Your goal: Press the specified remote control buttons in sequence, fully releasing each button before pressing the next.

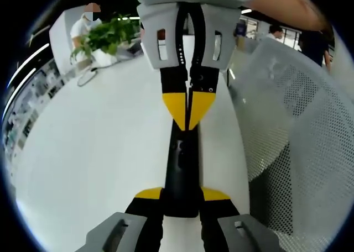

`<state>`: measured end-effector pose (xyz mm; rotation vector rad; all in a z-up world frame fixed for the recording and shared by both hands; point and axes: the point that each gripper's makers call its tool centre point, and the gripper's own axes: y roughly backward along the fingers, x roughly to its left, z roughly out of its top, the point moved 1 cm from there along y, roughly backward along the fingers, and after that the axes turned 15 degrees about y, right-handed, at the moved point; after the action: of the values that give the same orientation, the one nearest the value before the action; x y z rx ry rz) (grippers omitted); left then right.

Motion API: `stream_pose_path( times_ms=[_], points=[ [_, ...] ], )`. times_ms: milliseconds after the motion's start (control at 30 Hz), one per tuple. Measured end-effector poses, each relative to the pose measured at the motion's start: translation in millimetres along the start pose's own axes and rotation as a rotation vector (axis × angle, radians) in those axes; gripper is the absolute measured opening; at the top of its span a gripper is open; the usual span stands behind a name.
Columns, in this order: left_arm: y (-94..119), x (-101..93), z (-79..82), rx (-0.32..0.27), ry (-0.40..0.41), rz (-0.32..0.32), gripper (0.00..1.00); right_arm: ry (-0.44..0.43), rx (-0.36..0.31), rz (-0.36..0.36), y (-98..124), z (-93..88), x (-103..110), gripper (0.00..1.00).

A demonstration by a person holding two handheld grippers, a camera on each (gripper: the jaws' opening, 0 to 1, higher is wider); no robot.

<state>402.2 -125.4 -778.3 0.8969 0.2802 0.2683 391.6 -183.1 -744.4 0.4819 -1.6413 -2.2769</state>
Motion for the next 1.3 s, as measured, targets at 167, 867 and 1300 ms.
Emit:
stream_pose_path(
  times_ms=[167,867,1300],
  points=[
    [1.2,-1.8,0.7,0.000,0.001,0.002,0.23,0.005,-0.002,0.002,-0.9,2.3,1.1,0.00],
    [0.4,0.4,-1.2,-0.007,0.009,0.004,0.23,0.023,-0.005,0.035,-16.1,7.6,6.3,0.00],
    [2.4,-3.4,1.0,-0.006,0.011,0.003,0.23,0.032,0.001,0.041,-21.9,6.7,6.0,0.00]
  ],
)
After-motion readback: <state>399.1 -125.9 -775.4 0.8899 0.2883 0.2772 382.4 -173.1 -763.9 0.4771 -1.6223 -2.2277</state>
